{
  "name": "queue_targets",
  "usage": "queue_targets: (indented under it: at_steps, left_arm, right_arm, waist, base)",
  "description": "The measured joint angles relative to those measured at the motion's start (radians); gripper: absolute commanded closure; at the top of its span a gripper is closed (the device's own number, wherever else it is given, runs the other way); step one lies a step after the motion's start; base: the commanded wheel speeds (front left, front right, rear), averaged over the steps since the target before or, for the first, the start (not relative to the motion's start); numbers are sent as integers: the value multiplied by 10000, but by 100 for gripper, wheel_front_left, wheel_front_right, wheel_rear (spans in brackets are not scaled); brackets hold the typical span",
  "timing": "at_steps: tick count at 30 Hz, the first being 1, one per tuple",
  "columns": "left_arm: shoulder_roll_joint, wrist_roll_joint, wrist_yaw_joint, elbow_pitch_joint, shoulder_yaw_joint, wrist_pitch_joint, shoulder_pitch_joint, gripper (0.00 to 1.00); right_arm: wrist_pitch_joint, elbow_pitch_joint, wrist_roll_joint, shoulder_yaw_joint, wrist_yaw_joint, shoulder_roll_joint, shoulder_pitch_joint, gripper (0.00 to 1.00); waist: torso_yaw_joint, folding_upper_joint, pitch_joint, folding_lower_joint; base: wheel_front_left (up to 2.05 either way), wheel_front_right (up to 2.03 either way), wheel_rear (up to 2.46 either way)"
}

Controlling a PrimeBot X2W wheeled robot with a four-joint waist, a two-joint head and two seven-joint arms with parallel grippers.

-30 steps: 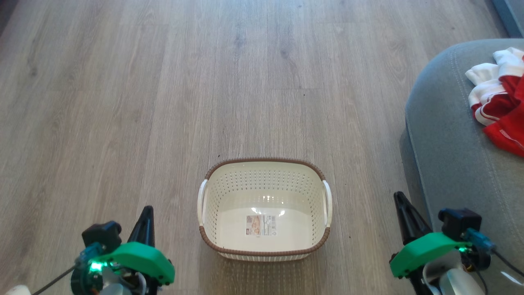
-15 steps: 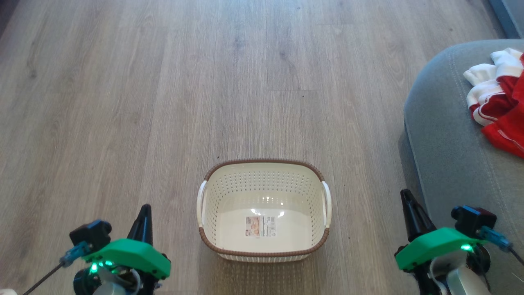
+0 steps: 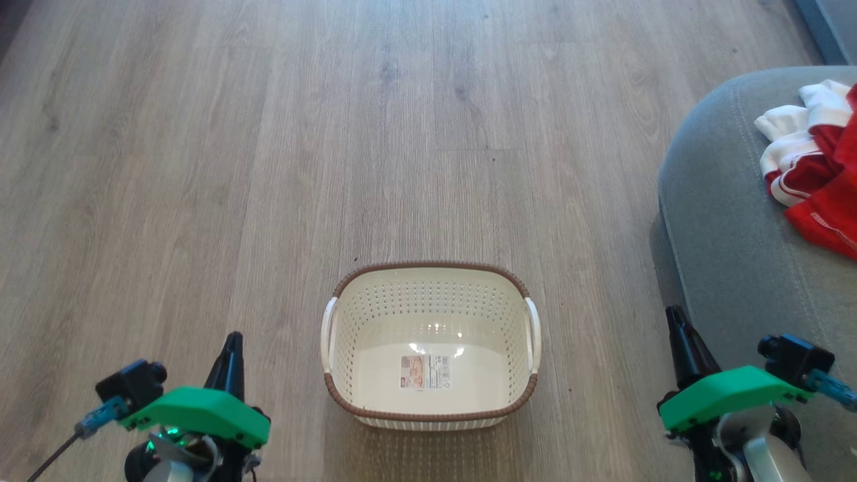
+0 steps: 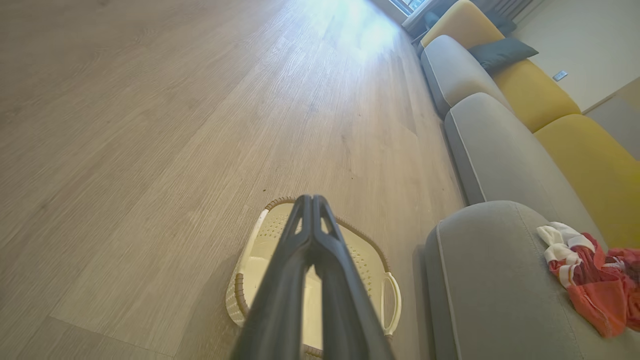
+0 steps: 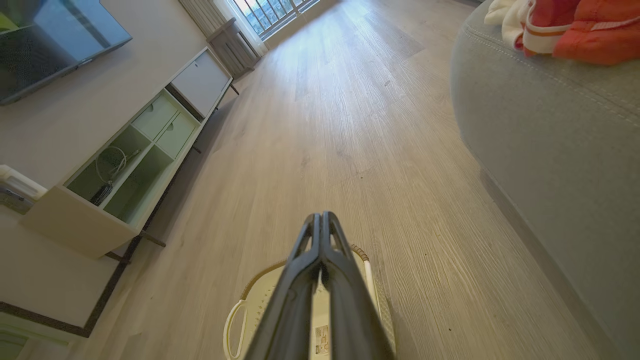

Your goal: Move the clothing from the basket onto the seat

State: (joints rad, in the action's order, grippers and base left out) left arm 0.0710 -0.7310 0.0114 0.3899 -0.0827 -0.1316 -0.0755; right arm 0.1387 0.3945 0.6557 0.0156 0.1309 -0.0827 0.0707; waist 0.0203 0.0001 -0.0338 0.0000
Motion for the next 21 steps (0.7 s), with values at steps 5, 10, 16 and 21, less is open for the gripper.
queue_targets:
  at_steps: [5, 10, 16, 21]
  left_arm:
    - [-17, -510, 75, -102, 128, 150, 0, 100]
    - [-35, -1012, 130, -151, 201, 272, 0, 100]
    - [-44, -1615, 213, -203, 280, 430, 0, 100]
    - [-54, -2117, 293, -278, 418, 604, 1, 100]
  right_arm:
    - [-174, -56, 550, -94, 0, 50, 0, 100]
    - [-318, -121, 1108, -157, 0, 86, 0, 100]
    - [-441, -186, 1760, -270, 0, 113, 0, 100]
    - [-631, -261, 2314, -374, 0, 119, 0, 100]
  waist:
    - [-12, 0, 18, 0]
    - [-24, 0, 36, 0]
    - [-38, 0, 58, 0]
    - [-50, 0, 76, 0]
  base:
    - [0, 0, 0]
    - [0, 0, 0]
    - [0, 0, 0]
    - [0, 0, 0]
